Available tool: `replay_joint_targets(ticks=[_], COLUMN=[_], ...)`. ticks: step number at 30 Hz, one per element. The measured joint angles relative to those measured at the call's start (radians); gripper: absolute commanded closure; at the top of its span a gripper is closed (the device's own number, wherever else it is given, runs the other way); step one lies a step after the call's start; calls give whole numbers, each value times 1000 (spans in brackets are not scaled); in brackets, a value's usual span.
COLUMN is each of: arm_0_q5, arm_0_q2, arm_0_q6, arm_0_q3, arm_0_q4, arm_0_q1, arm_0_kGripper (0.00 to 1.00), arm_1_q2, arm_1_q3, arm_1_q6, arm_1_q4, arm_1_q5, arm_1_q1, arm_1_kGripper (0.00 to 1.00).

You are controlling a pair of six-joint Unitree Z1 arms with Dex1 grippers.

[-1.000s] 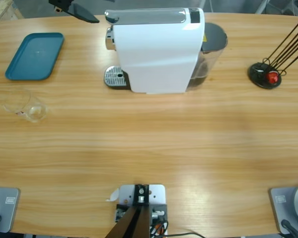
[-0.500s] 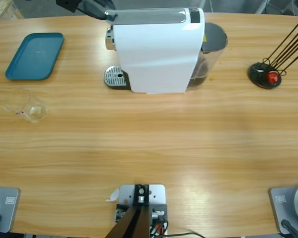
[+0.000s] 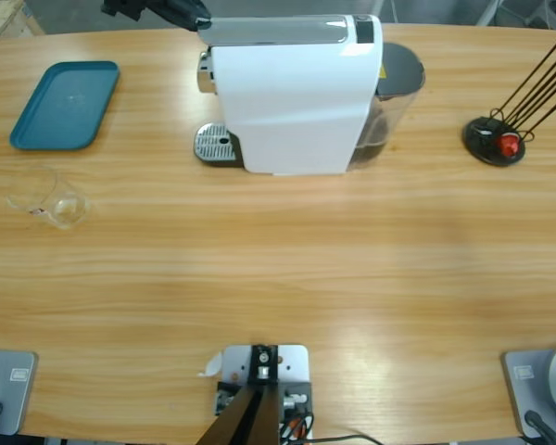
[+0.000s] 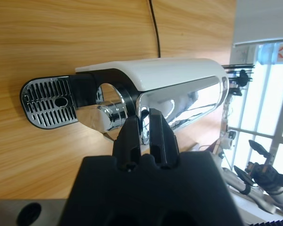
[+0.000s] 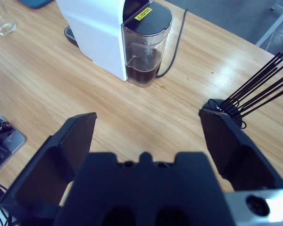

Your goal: Pour coffee

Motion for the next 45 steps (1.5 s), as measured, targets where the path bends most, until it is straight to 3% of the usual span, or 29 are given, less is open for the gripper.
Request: replay_joint_targets(ticks=[8,9,10,12,13,17,20,23,24,26,29,35,42,45], arm_0_q5=[-27,-31,-33,-35,-44,-86,-76,100,179,346,470,524,553,555], arm_0_q2=[-8,-15,-20,-29,-33,-56,-80,-134,-156,-208,-295,-565,-773,-792], arm_0_q6=[0,0,0,0,0,28,187,386,466,654,821,840,825,806], arm_0_q3=[-84,-101,-115,-131,-138,-181,-181,-161,-133,-33,162,469,583,597], arm_0_q4=[-2,-4,-4,-6,-7,-25,-57,-55,-51,-45,-35,-29,97,108], arm_0_q1=[-1,-9,-18,-26,-26,-32,-62,-139,-171,-248,-329,-345,-347,-347], arm_0_kGripper=[1000,901,600,93,17,9,0,0,2,4,7,9,9,13], arm_1_q2=[0,0,0,0,0,0,3,53,71,87,97,343,582,661], arm_1_q3=[0,0,0,0,0,0,-9,-102,-121,-125,-86,-23,180,264], arm_1_q6=[-6,-6,-6,-6,-6,-7,5,71,93,121,137,274,415,424], arm_1_q4=[0,0,0,0,0,0,18,152,178,178,112,-93,-433,-596], arm_1_q5=[0,0,0,0,1,1,1,-31,-69,-171,-246,-271,-249,-249], arm_1_q1=[0,0,0,0,0,0,0,0,1,1,1,-36,-241,-264], arm_1_kGripper=[0,0,0,0,0,0,0,50,108,124,200,211,248,362])
